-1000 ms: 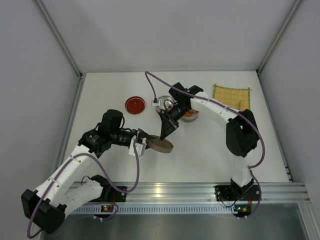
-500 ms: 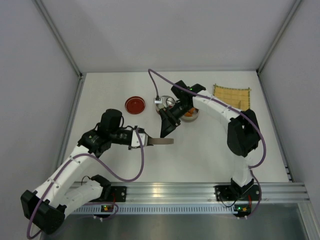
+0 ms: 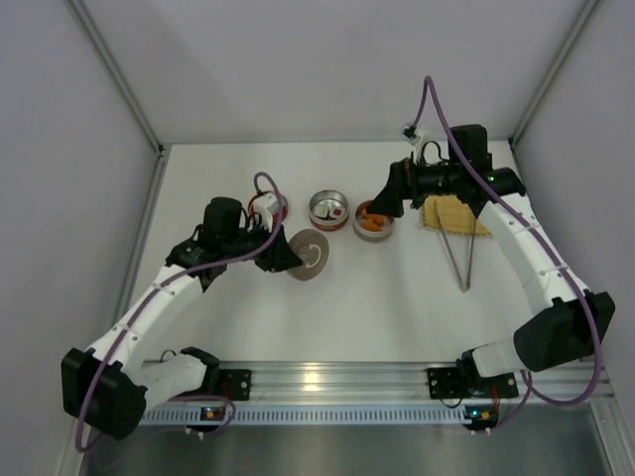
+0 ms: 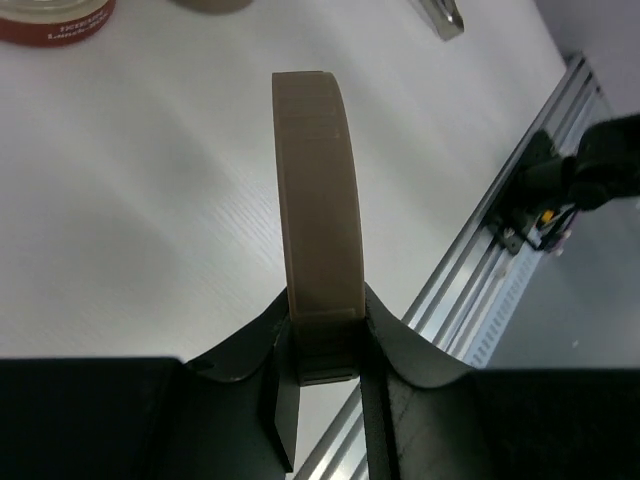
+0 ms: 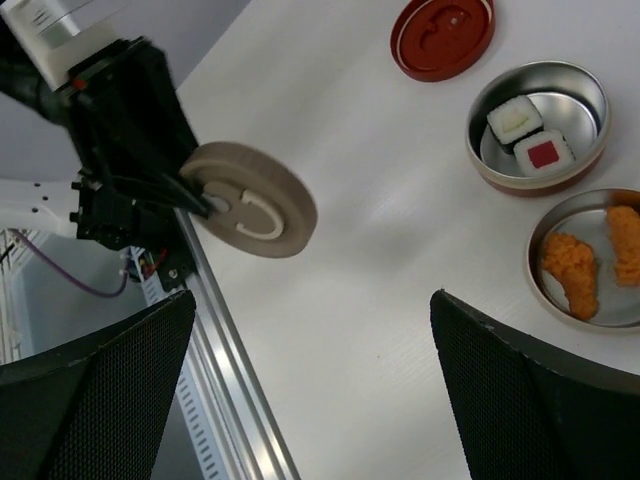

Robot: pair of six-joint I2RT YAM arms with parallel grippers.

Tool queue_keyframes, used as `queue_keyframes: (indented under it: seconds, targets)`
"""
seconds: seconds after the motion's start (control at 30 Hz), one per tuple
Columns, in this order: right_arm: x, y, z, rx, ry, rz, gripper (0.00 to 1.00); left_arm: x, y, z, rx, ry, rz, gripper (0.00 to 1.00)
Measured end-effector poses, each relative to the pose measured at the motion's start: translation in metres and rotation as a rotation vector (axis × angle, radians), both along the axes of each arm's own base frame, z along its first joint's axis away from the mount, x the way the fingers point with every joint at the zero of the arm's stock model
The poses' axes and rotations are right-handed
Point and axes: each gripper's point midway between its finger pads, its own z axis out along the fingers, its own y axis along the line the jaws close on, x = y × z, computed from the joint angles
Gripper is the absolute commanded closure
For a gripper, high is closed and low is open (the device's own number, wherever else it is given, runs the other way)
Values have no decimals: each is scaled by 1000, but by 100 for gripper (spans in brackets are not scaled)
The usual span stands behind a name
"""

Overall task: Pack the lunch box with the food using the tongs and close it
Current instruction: Pick up the box lid from the center of the board.

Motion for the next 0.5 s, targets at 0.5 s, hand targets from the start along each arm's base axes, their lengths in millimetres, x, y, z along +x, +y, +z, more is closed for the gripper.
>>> queue_keyframes:
  seconds: [0.5]
  targets:
    - [-50,57,-51,-31,174,90,4,51,0,0,-347,340,293,100]
